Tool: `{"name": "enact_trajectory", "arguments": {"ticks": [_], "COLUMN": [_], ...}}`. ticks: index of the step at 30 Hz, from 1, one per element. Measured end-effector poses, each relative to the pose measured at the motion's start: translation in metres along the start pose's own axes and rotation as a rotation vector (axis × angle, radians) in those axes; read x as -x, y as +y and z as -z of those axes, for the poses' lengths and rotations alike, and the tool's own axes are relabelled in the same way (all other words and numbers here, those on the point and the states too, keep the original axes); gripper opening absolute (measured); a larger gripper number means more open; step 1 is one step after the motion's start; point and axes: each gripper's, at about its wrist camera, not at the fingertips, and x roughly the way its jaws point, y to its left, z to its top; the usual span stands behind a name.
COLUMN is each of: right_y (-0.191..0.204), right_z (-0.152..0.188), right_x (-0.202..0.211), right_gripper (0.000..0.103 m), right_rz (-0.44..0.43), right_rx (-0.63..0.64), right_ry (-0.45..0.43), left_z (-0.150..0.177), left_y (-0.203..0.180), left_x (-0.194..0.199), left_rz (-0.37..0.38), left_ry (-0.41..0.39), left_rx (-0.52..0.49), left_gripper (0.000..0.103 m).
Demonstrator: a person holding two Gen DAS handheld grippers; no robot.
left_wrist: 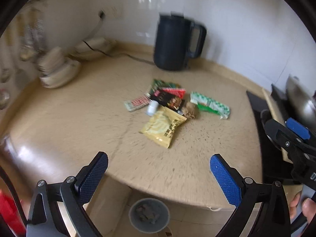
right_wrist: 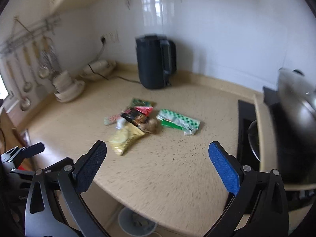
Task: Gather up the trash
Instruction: 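Raise both open tools back toward the wrapper pile on the counter, then grasp the ginger root with the right tool while the left tool grasps the yellow packet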
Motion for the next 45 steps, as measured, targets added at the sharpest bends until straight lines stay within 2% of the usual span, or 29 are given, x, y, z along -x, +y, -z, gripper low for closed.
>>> {"name": "enact_trajectory", "arguments": {"ticks": [4, 9, 14, 18, 23, 26, 27, 28, 31, 33, 34, 36, 41, 45], "right_y": [-0.020, -0.036, -0.040, -0.038, -0.033, -0.028, -0.027, -0.025, -0.021, -0.020, -0.019, -0.016, -0.013, -0.008], "right_z": [-0.006, -0.006, -0.008, -0.009, -0.009, -0.008, -0.008, -0.008, -0.006, -0.006, -0.007, -0.008, -0.010, -0.009], "right_x": [-0.064, -0.120, -0.154, -0.170, -0.184, -0.190, -0.191, -0.194, -0.200, -0.204, -0.206, -0.209, -0.228, -0.244], "right_gripper": [0.103, 0.103, 0.103, 0.103, 0.103, 0.103, 0.103, 0.103, 0.103, 0.103, 0.103, 0.103, 0.103, 0.088], "right_rz": [0.006, 0.001, -0.014, -0.031, -0.044, -0.045, -0.045, -0.051, -0.066, -0.075, -0.080, -0.085, -0.131, -0.147], "right_rx": [-0.005, -0.022, -0.026, -0.034, -0.040, -0.044, -0.046, -0.048, -0.070, -0.091, -0.102, -0.115, -0.181, -0.204], "right_ry": [0.075, 0.143, 0.179, 0.191, 0.202, 0.207, 0.209, 0.213, 0.221, 0.222, 0.220, 0.209, 0.228, 0.247], "left_z": [-0.039, -0.061, -0.067, -0.071, -0.067, -0.065, -0.065, -0.063, -0.061, -0.058, -0.058, -0.057, -0.052, -0.053], "left_y": [-0.017, -0.037, -0.042, -0.039, -0.039, -0.040, -0.042, -0.044, -0.056, -0.058, -0.057, -0.057, -0.050, -0.039], "left_x": [-0.065, -0.109, -0.145, -0.166, -0.193, -0.186, -0.184, -0.176, -0.164, -0.158, -0.153, -0.131, -0.107, -0.085], "left_rz": [0.015, -0.012, -0.061, -0.066, -0.078, -0.067, -0.056, -0.039, -0.040, -0.039, -0.021, 0.029, 0.090, 0.118], "left_ry": [0.080, 0.139, 0.175, 0.200, 0.186, 0.160, 0.151, 0.138, 0.114, 0.100, 0.090, 0.062, 0.089, 0.089], "left_rx": [-0.008, -0.056, -0.080, -0.087, -0.101, -0.115, -0.126, -0.146, -0.209, -0.210, -0.193, -0.154, -0.077, -0.018], "left_gripper": [0.102, 0.102, 0.100, 0.100, 0.098, 0.087, 0.076, 0.059, 0.047, 0.041, 0.028, 0.011, 0.004, 0.004]}}
